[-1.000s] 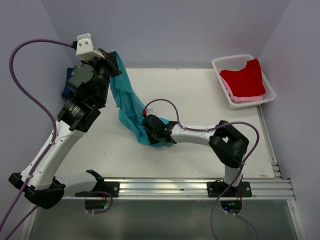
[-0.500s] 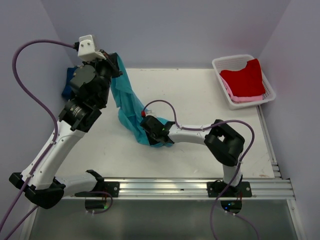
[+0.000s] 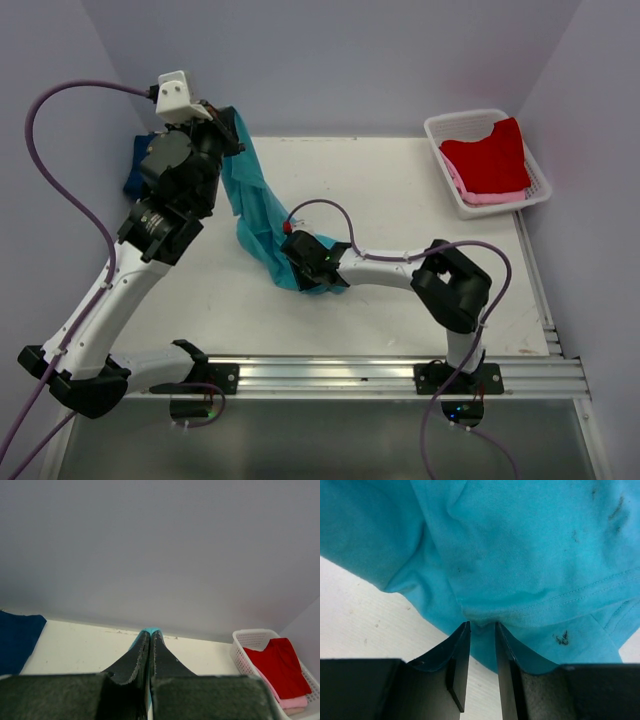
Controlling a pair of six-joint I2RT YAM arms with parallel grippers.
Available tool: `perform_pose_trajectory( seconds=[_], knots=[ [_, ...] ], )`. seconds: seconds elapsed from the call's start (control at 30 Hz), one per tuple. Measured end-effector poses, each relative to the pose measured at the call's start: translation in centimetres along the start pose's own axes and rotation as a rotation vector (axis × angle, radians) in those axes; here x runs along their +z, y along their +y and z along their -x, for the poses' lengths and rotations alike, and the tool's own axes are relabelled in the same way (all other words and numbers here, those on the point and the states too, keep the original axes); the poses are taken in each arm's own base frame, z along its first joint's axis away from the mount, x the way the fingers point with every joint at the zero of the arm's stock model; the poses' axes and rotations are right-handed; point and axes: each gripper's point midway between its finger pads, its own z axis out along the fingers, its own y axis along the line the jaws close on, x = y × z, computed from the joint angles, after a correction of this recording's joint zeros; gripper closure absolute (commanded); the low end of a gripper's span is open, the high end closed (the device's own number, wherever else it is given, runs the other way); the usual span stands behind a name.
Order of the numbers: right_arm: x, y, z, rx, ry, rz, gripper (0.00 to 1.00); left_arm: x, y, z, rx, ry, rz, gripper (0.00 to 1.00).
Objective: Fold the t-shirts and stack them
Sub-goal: Flatten the tshirt out
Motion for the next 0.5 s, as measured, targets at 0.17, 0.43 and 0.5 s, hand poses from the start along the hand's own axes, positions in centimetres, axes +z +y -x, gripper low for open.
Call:
perform_pose_trajectory(
  seconds=[0.17, 0.43, 0.5],
  knots=[
    [-1.6, 0.4, 1.0, 0.002, -0.029, 0.019, 0.68, 0.0, 0.0, -0.1, 0.001, 0.002, 0.000, 1.00],
    [-3.4, 1.4, 2.3, -0.009, -0.068, 0.044, 0.68, 0.0, 0.0, -0.2, -0.001, 0.002, 0.000, 1.00],
    [-3.4, 1.5, 2.5, -0.009, -0.072, 0.044, 0.67, 0.0, 0.0, -0.2, -0.001, 0.002, 0.000, 1.00]
  ],
)
